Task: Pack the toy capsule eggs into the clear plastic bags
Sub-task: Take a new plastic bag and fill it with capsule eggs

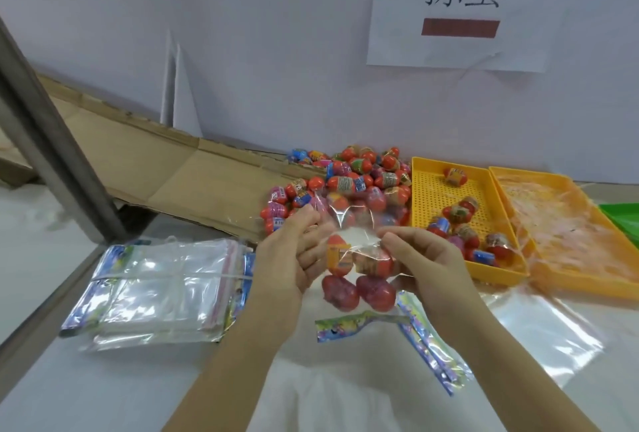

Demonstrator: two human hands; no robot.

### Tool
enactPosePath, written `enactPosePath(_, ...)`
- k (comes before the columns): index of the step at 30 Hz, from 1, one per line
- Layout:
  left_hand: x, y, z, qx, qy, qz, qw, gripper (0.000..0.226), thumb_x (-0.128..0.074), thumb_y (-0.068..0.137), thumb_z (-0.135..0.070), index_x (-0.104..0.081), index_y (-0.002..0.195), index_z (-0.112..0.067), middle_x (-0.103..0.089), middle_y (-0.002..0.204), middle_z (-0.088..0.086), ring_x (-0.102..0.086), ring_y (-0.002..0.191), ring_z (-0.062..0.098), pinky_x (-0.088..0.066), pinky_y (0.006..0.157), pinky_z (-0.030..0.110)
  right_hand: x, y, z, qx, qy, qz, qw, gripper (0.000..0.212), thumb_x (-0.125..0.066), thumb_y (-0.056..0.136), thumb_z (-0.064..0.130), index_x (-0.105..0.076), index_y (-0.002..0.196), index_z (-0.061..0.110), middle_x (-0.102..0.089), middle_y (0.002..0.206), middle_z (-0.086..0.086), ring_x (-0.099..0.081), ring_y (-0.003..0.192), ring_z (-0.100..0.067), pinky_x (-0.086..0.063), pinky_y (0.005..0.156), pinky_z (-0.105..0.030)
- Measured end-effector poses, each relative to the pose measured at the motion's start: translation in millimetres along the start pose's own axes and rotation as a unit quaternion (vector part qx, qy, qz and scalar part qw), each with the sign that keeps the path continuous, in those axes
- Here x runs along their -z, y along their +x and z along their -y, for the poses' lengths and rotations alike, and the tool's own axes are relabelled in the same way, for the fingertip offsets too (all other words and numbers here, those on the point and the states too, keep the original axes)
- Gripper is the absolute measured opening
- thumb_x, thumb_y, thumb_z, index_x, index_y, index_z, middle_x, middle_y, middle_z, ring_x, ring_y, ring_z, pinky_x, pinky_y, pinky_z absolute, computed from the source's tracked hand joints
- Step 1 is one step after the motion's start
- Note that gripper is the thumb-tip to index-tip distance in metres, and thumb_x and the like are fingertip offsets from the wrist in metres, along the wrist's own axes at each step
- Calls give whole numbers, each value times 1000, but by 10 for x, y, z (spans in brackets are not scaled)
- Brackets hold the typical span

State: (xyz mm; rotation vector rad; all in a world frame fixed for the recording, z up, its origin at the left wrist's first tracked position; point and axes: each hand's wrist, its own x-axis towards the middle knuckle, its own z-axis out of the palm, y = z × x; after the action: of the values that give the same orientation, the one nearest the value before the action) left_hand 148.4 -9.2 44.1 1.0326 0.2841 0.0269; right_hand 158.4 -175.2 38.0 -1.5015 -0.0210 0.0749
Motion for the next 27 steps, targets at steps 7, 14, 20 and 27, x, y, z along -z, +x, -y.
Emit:
enactPosePath(7,77,164,9,-30,125,-2,992,19,-69,88,-16,-80,74,-23,-75,74,5,-71,62,14,-54,54,22,-89,58,-86,1,11,-43,999,7,-63,89,11,-70,91,12,-72,74,-4,-69,57,-21,-47,38,-24)
enactPosePath(14,197,194,204,-44,110,-52,992,21,-67,90,-13,-80,77,-22,-76,79,7,-72,65,17,-54,53,23,-81,54,-200,-10,9,-31,999,7,-61,91,16,-66,88,12,-74,79,-2,-68,55,-21,-46,35,-25)
enactPosePath(20,232,171,268,-81,166,-68,980,11,-68,90,-18,-78,85,-17,-76,81,5,-72,72,20,-58,63,30,-70,50,-194,-60,23,12,998,42,-74,66,39,-66,99,14,-72,76,1,-66,55,-16,-50,42,-24)
enactPosePath(27,174,166,245,-33,110,-21,993,19,-69,87,-14,-79,72,-19,-72,72,1,-65,60,14,-51,65,35,-26,53,-228,-56,34,-13,998,9,-67,84,6,-66,82,15,-71,73,-6,-64,46,-16,-42,34,-21)
